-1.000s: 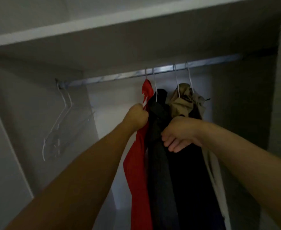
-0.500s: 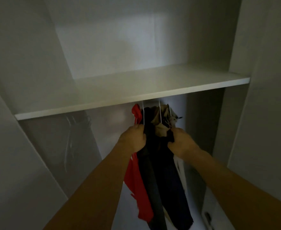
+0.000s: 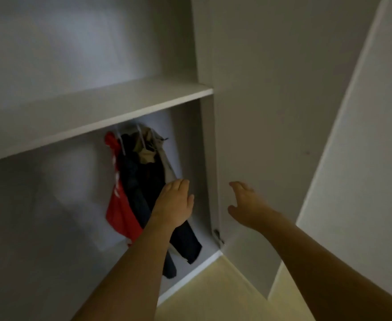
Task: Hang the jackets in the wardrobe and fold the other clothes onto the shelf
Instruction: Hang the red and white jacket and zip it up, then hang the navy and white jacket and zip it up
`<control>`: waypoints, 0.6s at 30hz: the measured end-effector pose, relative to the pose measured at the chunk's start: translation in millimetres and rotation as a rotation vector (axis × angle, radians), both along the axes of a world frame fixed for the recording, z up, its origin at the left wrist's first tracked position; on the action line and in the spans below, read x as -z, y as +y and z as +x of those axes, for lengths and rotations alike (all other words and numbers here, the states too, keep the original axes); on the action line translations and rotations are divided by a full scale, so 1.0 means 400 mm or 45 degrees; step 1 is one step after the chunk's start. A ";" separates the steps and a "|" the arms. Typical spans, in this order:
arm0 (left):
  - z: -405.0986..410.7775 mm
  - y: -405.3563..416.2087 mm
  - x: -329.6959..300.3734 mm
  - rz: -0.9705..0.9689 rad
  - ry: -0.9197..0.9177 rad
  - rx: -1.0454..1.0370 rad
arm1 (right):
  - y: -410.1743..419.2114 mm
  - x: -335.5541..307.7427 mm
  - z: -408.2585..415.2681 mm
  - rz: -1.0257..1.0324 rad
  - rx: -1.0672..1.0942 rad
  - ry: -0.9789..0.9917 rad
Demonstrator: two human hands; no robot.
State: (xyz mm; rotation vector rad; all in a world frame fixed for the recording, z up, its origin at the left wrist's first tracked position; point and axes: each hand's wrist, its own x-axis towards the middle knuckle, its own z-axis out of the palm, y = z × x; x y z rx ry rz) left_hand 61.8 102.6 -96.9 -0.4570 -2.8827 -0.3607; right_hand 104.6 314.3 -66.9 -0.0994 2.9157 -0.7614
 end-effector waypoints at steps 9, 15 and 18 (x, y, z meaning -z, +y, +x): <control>0.279 0.495 0.096 -0.121 -0.126 0.421 | 0.436 0.130 0.458 0.040 0.467 -0.049; 0.518 0.764 0.201 -0.162 -0.148 0.727 | 0.648 0.252 0.791 -0.003 0.733 -0.241; 0.618 0.903 0.266 -0.235 -0.276 0.905 | 0.754 0.294 0.944 0.012 0.914 -0.297</control>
